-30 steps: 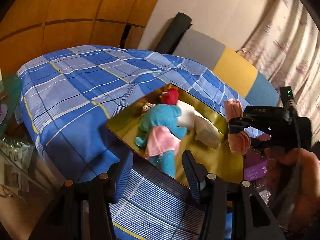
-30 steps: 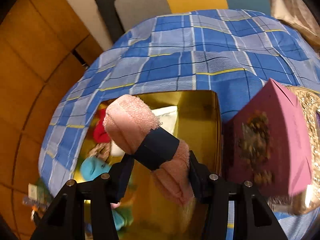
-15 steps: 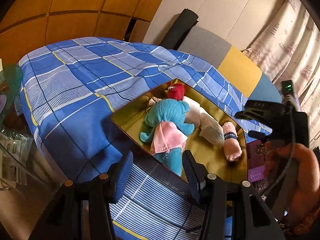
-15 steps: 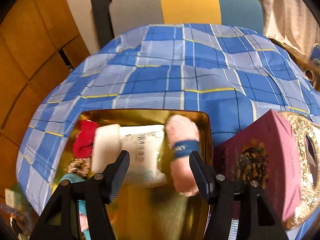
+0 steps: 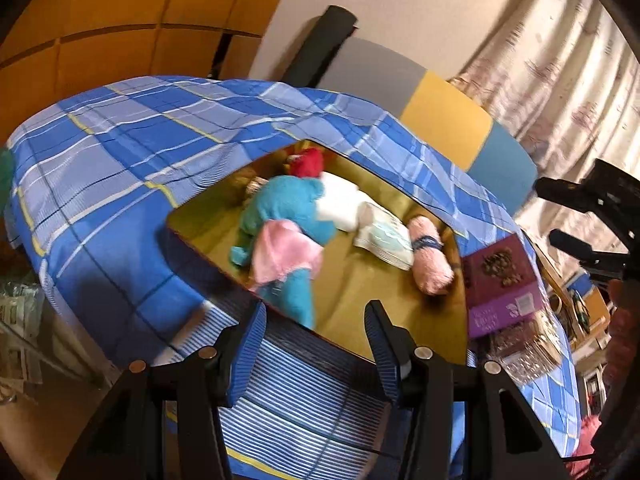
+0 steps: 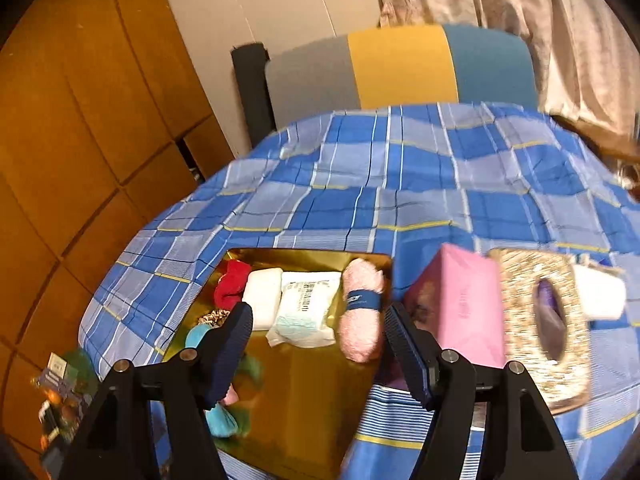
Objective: Organize soft objects
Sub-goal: 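Withdraw both tools from the gold tray toward the remaining items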
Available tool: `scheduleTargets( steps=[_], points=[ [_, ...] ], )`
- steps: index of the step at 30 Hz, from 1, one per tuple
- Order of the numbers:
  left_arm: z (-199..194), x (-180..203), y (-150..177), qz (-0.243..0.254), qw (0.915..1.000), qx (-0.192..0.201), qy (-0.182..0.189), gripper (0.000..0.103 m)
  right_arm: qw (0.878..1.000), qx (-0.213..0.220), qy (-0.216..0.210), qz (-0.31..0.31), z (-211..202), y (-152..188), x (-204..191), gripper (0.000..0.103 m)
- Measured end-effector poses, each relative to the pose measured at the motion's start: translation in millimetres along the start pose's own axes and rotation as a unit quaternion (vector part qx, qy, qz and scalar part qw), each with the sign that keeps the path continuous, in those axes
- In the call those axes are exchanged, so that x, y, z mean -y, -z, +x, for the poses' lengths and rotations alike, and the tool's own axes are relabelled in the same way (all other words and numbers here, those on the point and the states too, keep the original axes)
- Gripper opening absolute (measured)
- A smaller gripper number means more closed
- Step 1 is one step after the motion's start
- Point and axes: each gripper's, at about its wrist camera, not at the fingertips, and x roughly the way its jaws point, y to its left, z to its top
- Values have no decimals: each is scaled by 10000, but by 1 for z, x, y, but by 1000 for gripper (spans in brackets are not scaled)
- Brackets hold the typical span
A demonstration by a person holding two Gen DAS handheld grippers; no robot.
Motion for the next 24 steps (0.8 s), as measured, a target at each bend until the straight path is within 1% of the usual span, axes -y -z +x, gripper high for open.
scheduleTargets(
  steps=[2,4,6,7,11,15,18,21,24],
  points=[
    [1,7,3,60,9997,-113,210,53,9999,129,81,-56,-17,5,10,71],
    [1,16,7,143,9989,-207,396,54,9997,154,182,-94,-30,10,23,71],
    [-1,27,13,314,9980,-240,496,54,9993,128,336,-100,-40,18,39,71],
    [-2,35,18,475,9970,-266,558,54,9990,108,427,-87,-46,22,50,71],
    [-7,60,31,909,9921,-320,798,54,9967,42,790,178,-67,39,98,71],
    [-7,83,50,1283,9848,-514,1055,54,9896,-79,1283,646,-84,57,160,71],
    [-6,101,67,1589,9783,-661,1153,54,9833,-234,1532,956,-91,73,202,72],
    [-4,114,80,1766,9729,-806,1254,54,9756,-412,1823,1149,-92,92,238,72],
    [-5,126,93,1866,9690,-919,1333,54,9711,-586,1900,1319,-87,112,269,72]
  ],
)
